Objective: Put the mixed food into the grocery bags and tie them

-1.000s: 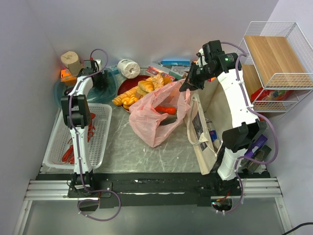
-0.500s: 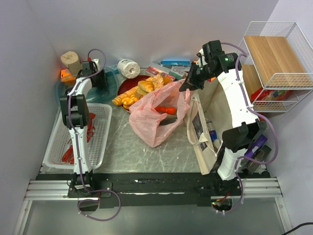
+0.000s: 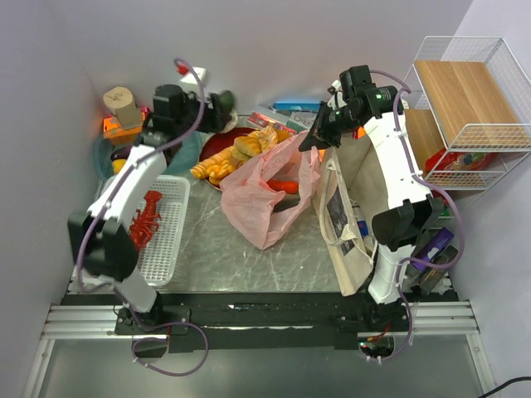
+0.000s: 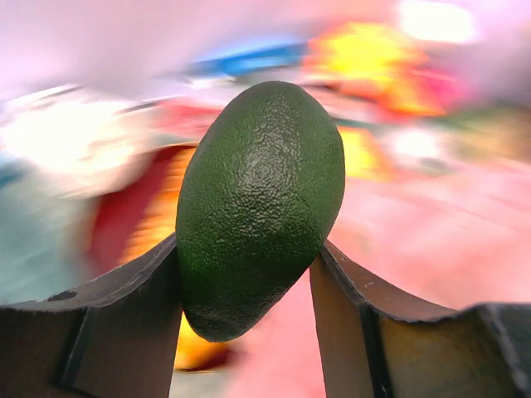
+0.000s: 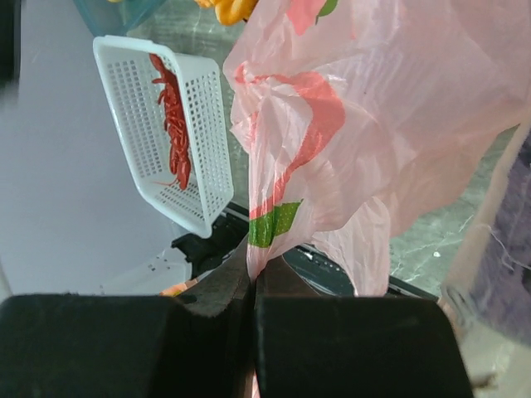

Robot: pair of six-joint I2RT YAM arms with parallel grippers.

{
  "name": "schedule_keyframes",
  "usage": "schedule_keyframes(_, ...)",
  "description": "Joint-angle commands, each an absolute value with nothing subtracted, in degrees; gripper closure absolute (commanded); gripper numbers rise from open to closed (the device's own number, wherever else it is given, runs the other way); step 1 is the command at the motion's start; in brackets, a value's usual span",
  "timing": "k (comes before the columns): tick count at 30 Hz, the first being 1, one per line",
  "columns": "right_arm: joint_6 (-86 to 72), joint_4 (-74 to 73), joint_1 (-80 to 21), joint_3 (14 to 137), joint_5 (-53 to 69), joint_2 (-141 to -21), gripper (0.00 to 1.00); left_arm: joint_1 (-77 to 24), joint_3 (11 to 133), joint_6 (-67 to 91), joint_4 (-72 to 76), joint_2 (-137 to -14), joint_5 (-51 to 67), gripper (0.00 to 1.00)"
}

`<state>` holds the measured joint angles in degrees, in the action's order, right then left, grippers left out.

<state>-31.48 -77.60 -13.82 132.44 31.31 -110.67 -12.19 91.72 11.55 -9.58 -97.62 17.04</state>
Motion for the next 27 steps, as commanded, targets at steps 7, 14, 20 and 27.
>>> schedule_keyframes(7, -30.2, -78.1, -13.4, 131.1, 34.5, -108.4, 1.0, -31.0, 86.6, 13.4, -19.8, -90.2, 39.4, 0.57)
schedule_keyframes(14, -29.5, -77.3, -13.4, 129.4, 34.2, -106.3, 1.0, -32.9, 100.3, 6.3, -32.3, -109.4, 42.5, 0.55)
schedule_keyframes(20, -29.4, -76.8, -13.4, 128.4, 33.7, -104.7, 1.0, -32.9, 118.0, 7.7, -38.7, -122.6, 37.8, 0.51)
schedule_keyframes(27, -29.7, -76.5, -13.4, 127.5, 32.2, -103.5, 1.0, -32.8, 111.0, 6.8, -34.3, -117.9, 36.9, 0.04)
